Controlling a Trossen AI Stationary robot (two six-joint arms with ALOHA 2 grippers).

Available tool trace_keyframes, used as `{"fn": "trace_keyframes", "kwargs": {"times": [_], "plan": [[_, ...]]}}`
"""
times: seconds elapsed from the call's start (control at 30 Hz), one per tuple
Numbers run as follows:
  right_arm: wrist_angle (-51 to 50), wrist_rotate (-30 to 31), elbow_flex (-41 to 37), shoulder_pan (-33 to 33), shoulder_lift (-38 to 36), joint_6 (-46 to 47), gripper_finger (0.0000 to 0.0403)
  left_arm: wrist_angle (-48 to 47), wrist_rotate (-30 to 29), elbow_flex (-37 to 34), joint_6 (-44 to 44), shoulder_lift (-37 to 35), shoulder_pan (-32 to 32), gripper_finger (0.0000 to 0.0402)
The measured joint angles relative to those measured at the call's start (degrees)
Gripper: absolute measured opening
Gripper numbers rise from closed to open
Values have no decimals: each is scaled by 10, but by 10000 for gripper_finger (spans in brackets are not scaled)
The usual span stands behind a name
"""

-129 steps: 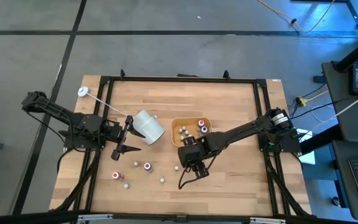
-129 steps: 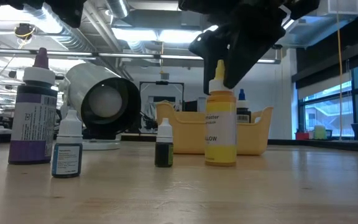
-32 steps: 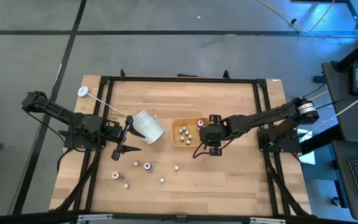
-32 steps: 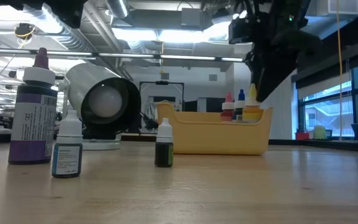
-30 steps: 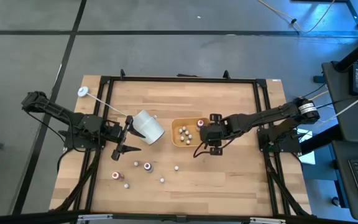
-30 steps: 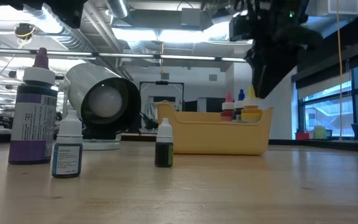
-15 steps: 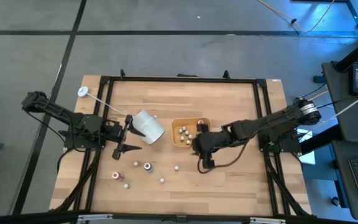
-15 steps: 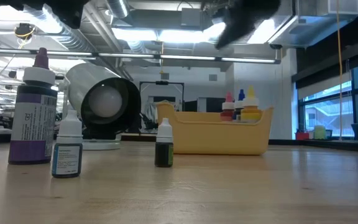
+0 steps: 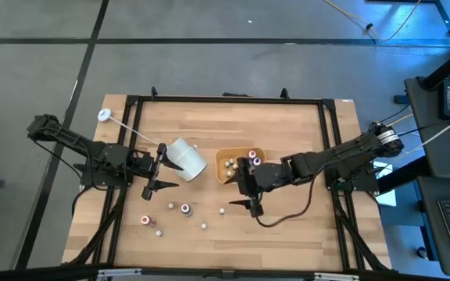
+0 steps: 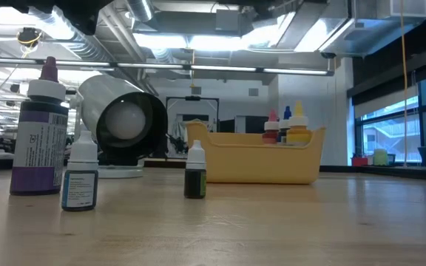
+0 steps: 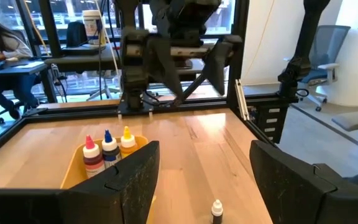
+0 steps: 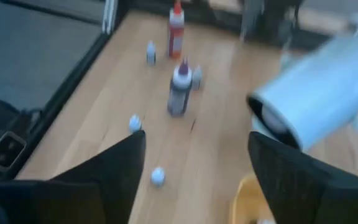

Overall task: Pick & Place food coloring
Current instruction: Put the small green food coloring bottle into the yellow bin

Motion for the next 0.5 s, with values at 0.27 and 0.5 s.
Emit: {"fn": "trace_keyframes", "kwargs": {"times": [0.27, 0.5], "plan": [[9, 4, 34, 22, 11, -55, 302, 0, 0, 0, 0, 0, 0, 244], [-71, -11, 88, 14, 119, -66, 268, 0, -2, 0, 0, 0, 0, 241]]}}
